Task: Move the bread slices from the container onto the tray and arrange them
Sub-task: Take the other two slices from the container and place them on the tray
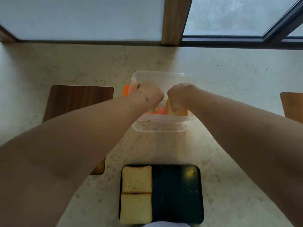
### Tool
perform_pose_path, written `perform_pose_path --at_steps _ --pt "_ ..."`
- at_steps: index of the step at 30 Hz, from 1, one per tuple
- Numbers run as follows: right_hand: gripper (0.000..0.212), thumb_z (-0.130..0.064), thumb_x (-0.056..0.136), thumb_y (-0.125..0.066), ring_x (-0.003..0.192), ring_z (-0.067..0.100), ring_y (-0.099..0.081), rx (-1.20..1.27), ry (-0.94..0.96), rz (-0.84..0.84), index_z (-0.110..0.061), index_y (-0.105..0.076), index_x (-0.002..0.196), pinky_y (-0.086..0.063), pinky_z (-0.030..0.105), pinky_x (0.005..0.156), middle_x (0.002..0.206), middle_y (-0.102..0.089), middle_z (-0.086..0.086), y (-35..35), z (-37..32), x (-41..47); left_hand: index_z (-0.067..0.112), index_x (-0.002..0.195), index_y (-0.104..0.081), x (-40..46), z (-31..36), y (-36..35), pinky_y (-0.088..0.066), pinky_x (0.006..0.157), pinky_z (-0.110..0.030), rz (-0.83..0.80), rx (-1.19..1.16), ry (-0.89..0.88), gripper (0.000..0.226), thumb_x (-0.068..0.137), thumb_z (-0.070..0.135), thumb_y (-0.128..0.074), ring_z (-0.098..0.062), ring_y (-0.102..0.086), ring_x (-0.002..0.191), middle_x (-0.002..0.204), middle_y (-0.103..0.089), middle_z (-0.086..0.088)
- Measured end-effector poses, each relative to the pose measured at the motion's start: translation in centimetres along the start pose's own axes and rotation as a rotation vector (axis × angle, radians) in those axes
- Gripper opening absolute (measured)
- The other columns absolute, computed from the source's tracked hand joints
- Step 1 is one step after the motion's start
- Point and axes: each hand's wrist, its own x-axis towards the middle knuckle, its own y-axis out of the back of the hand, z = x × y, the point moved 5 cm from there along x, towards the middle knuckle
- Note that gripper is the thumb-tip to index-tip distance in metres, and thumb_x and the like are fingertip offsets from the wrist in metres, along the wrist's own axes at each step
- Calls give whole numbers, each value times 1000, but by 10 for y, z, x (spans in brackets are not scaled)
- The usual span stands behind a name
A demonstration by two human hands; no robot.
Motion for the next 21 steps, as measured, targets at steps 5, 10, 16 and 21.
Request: perform_pose_path --at_steps 5,10,16,21 --pt "20 -21 85 -70 67 16 -56 -35 -3 22 -16 -56 72 -44 30 60 76 -56 0 1 -2 2 21 107 -64 2 4 -8 -43 84 -34 56 72 12 20 88 23 -62 -23 -53 95 99 -61 -1" --pt "23 -4 88 -51 57 14 -47 11 -21 124 -13 -53 68 -38 26 51 70 -51 1 11 -5 -6 19 109 -65 -2 5 -11 -39 77 -33 102 44 10 21 89 19 -58 -22 -54 91 97 -57 -2" --pt "16 -13 90 -54 59 15 -51 105 -73 252 -13 -55 74 -40 28 51 72 -55 2 28 7 -27 22 102 -71 -13 0 6 -51 75 -40 117 -45 35 23 94 15 -51 -20 -53 72 72 -52 5" --pt "15 -17 83 -72 59 17 -56 273 -145 325 -13 -59 89 -35 26 43 74 -57 4 49 35 -59 15 100 -69 -37 -9 33 -51 56 -33 247 -51 153 23 97 9 -48 -19 -58 61 65 -50 1"
